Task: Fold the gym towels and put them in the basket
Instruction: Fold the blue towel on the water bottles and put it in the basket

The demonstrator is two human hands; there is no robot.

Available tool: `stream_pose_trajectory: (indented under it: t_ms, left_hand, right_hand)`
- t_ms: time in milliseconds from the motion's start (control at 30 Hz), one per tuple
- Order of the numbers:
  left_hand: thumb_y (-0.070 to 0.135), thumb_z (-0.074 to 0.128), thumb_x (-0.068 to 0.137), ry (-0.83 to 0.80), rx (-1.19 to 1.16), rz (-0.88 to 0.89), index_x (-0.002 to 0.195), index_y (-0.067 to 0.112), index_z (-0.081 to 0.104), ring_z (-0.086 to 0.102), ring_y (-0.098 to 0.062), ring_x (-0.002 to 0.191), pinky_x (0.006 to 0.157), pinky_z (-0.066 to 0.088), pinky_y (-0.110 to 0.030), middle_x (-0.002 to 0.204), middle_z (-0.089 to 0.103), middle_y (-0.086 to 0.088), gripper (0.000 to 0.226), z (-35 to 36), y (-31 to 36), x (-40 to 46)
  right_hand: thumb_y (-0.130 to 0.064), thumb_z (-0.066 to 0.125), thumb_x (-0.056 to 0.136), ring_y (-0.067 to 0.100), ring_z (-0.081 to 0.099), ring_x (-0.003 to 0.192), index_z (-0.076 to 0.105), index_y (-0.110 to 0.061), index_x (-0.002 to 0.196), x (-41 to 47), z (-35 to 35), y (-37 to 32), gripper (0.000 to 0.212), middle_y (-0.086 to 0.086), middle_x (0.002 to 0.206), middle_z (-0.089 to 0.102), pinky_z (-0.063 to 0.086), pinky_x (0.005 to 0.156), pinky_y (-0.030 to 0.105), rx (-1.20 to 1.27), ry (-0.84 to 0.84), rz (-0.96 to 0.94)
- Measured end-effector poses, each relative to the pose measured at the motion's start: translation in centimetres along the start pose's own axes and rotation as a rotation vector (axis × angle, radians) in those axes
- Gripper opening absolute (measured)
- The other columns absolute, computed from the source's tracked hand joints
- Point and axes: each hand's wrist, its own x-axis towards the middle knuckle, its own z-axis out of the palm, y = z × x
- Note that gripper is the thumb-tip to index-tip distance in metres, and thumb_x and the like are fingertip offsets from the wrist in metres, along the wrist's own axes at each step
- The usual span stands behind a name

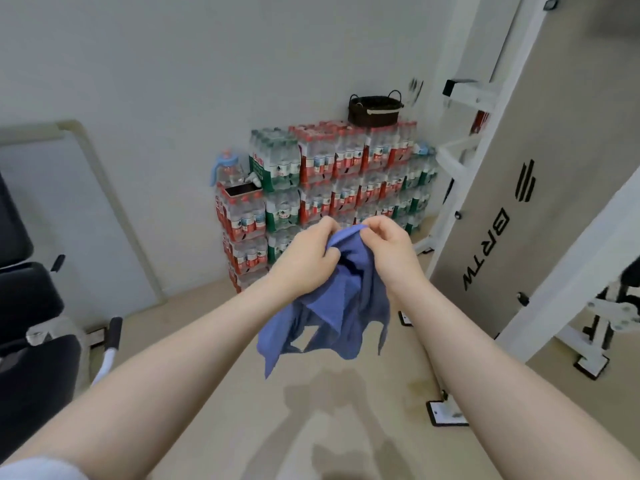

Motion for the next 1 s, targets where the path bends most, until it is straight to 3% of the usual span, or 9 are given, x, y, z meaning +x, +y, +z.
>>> stream_pose_trajectory:
  t_ms: [133, 233, 367, 500, 667, 767, 867, 1000]
  left_hand:
    - [0.005, 0.039, 0.088, 0.05, -0.025, -0.135, 0.095, 0.012, 0.045, 0.045, -0.018, 0.072, 0.057, 0.033, -0.02, 0.084, 0.052, -0.001, 0.011, 1.9, -4.2, 8.1]
    - [0.001, 0.038, 0.085, 0.024, -0.022, -0.221, 0.089, 0.01, 0.049, 0.047, -0.021, 0.078, 0.059, 0.034, -0.024, 0.087, 0.055, -0.005, 0.015, 3.3, -7.3, 14.9]
    - [0.001, 0.039, 0.083, -0.04, -0.219, -0.428, 0.086, 0.006, 0.056, 0.048, -0.02, 0.075, 0.066, 0.037, -0.029, 0.083, 0.056, -0.006, 0.018, 4.3, -11.9, 24.0]
    - [0.008, 0.041, 0.087, 0.014, -0.154, -0.522, 0.071, 0.01, 0.051, 0.04, -0.018, 0.065, 0.057, 0.028, -0.028, 0.069, 0.049, -0.004, 0.019, 4.2, -16.0, 32.3]
    - [0.024, 0.059, 0.087, 0.276, -0.402, -0.683, 0.067, 0.01, 0.048, 0.04, -0.016, 0.061, 0.054, 0.028, -0.025, 0.065, 0.047, -0.004, 0.027, 3.6, -20.9, 40.8]
    - [0.024, 0.064, 0.083, 0.421, -0.426, -0.636, 0.061, 0.013, 0.042, 0.04, -0.015, 0.058, 0.053, 0.027, -0.025, 0.06, 0.045, -0.004, 0.033, 2.0, -23.1, 46.6]
    - [0.026, 0.064, 0.082, 0.452, -0.27, -0.514, 0.067, 0.011, 0.043, 0.043, -0.018, 0.061, 0.057, 0.03, -0.029, 0.064, 0.047, -0.006, 0.03, 0.0, -25.7, 52.3]
    - [0.021, 0.061, 0.085, 0.5, -0.162, -0.431, 0.071, 0.012, 0.046, 0.04, -0.011, 0.057, 0.052, 0.03, -0.023, 0.062, 0.046, 0.002, 0.023, -2.8, -30.7, 60.2]
  right_hand:
    - [-0.013, 0.041, 0.098, 0.018, 0.051, 0.071, 0.051, -0.02, 0.078, 9.3, -0.7, 2.7, 0.023, 0.002, 0.078, 0.055, 0.044, 0.069, 0.033, 0.181, 0.0, 0.054]
    - [-0.015, 0.041, 0.098, 0.017, 0.053, 0.071, 0.053, -0.021, 0.081, 17.3, -1.7, 4.7, 0.022, 0.002, 0.081, 0.056, 0.045, 0.069, 0.032, 0.266, 0.008, 0.087]
    - [-0.018, 0.041, 0.099, 0.018, 0.055, 0.069, 0.054, -0.02, 0.082, 28.5, -3.5, 6.0, 0.022, 0.002, 0.081, 0.057, 0.047, 0.066, 0.032, 0.394, 0.035, 0.198]
    - [-0.018, 0.043, 0.098, 0.016, 0.054, 0.07, 0.056, -0.021, 0.08, 39.0, -4.3, 6.9, 0.022, 0.0, 0.079, 0.057, 0.046, 0.067, 0.031, 0.353, 0.074, 0.195]
    - [-0.018, 0.042, 0.098, 0.014, 0.042, 0.064, 0.053, -0.02, 0.089, 49.4, -3.4, 9.3, 0.015, -0.003, 0.072, 0.047, 0.036, 0.061, 0.028, 0.104, 0.14, 0.163]
    - [-0.015, 0.041, 0.097, 0.014, 0.033, 0.054, 0.053, -0.015, 0.093, 56.1, -2.5, 10.4, 0.013, -0.001, 0.065, 0.042, 0.029, 0.053, 0.027, 0.003, 0.207, 0.113]
    - [-0.016, 0.041, 0.095, 0.016, 0.035, 0.056, 0.055, -0.011, 0.093, 62.9, -1.4, 11.3, 0.015, 0.0, 0.064, 0.044, 0.029, 0.056, 0.028, -0.101, 0.265, 0.072]
    - [-0.018, 0.044, 0.096, 0.014, 0.04, 0.055, 0.058, -0.015, 0.093, 71.9, 1.5, 11.8, 0.015, -0.005, 0.066, 0.048, 0.031, 0.052, 0.028, -0.219, 0.237, -0.033]
